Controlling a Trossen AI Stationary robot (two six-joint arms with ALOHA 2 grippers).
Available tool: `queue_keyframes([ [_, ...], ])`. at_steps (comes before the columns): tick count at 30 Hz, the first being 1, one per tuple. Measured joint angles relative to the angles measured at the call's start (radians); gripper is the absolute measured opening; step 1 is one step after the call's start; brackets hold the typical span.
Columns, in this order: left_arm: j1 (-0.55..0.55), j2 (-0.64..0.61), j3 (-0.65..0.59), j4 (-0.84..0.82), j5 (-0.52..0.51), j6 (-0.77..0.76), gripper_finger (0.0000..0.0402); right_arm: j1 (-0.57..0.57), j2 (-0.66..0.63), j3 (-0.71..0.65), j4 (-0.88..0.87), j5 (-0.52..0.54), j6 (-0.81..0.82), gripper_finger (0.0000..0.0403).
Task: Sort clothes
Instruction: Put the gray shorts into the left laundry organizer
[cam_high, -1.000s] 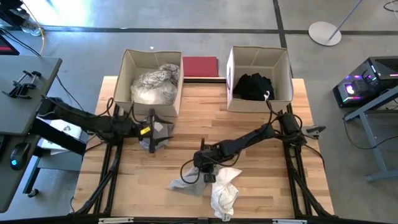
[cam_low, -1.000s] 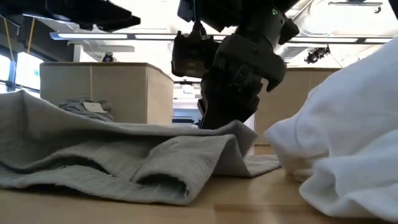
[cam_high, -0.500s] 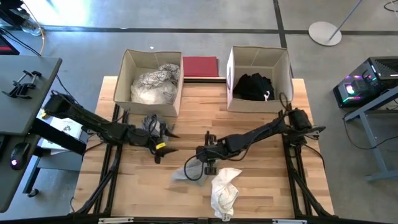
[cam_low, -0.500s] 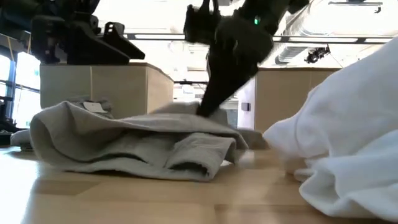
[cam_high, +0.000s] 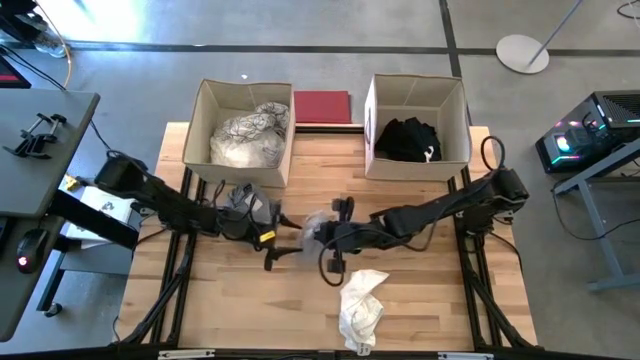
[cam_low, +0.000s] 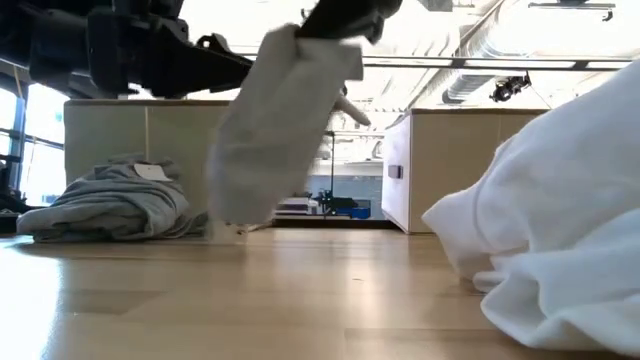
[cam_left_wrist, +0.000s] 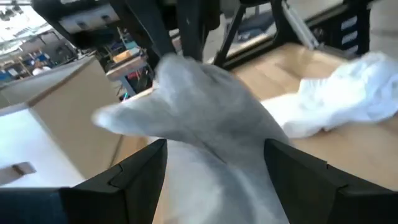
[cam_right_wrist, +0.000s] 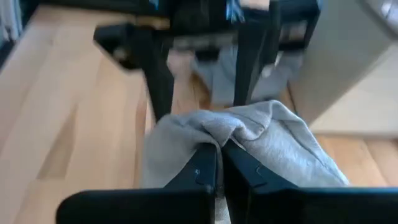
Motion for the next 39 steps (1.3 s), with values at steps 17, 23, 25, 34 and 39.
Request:
queue_keyframes([
  [17,0.026,0.182,0.197,0.010,-0.032,-0.179,0.0097,0.008,-0.004,0.000,0.101,-0.050,-0.004,0.0016],
  [23,0.023,0.095,0.197,-0.095,-0.048,-0.153,0.0018,0.009,-0.038,0.001,0.054,-0.038,0.073,0.0092],
  [25,0.023,0.034,0.197,-0.155,-0.060,-0.133,0.0016,0.010,-0.062,0.001,0.016,0.037,0.118,0.0116],
  [34,0.034,-0.293,0.197,-0.342,-0.438,0.118,0.0003,0.025,-0.147,0.001,-0.122,0.397,0.193,0.0145],
  [39,0.079,-0.411,0.197,-0.345,-0.517,0.244,0.0001,0.032,-0.139,0.001,-0.121,0.417,0.194,0.0145],
])
